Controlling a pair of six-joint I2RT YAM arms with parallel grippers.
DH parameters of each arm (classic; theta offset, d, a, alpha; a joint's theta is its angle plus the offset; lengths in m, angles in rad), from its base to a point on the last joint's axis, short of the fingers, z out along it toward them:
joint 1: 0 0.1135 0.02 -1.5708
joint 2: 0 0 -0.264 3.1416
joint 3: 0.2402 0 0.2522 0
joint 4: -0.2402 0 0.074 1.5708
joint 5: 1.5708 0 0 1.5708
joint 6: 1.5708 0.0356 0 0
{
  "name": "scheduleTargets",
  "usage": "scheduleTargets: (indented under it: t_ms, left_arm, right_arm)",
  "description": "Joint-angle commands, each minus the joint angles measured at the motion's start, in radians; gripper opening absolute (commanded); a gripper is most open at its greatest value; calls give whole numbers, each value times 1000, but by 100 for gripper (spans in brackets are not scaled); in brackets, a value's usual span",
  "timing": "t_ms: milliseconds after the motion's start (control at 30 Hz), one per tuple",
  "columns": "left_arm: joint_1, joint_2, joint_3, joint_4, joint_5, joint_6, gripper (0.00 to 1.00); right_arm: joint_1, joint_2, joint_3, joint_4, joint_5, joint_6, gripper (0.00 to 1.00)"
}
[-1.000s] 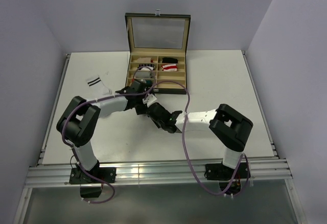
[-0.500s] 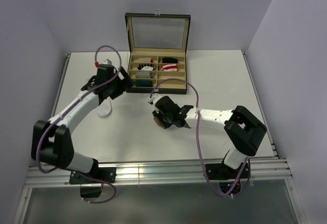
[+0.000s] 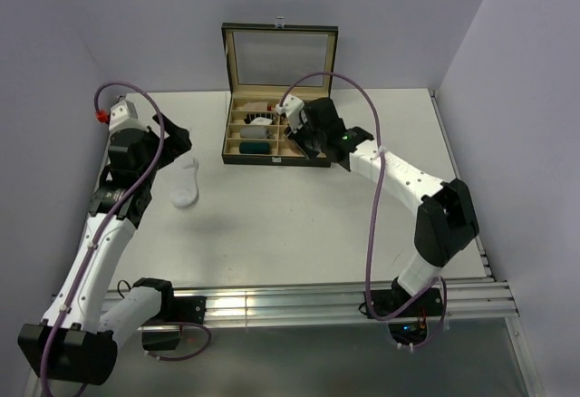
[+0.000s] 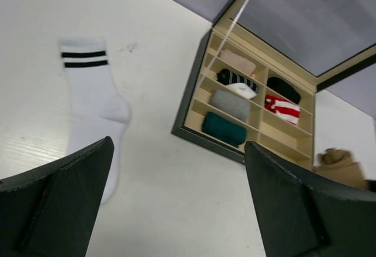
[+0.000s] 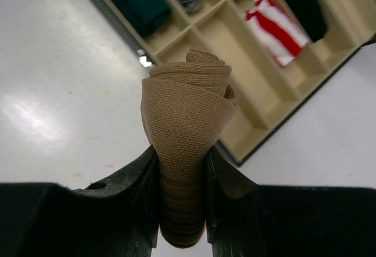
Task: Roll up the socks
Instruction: Pick up the sock at the center of the board, then place the sock in the storage box.
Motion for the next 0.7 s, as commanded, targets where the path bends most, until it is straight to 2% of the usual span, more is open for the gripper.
scheduleTargets:
  t_ms: [0, 100, 300, 667]
  left_arm:
    - [4, -52, -41, 16, -142, 132, 99]
    - [4, -100, -91, 36, -182, 166, 100]
    - [1, -194, -200, 140, -262, 164, 99]
    - [-7, -162, -209, 159, -360, 156, 99]
  right_arm:
    - [-59, 68, 92, -30, -5, -193, 0]
    - [-94, 166, 152, -15, 12, -328, 0]
    - [-160, 326, 332, -47, -39, -420, 0]
    - [-193, 487, 423, -38, -129, -531, 0]
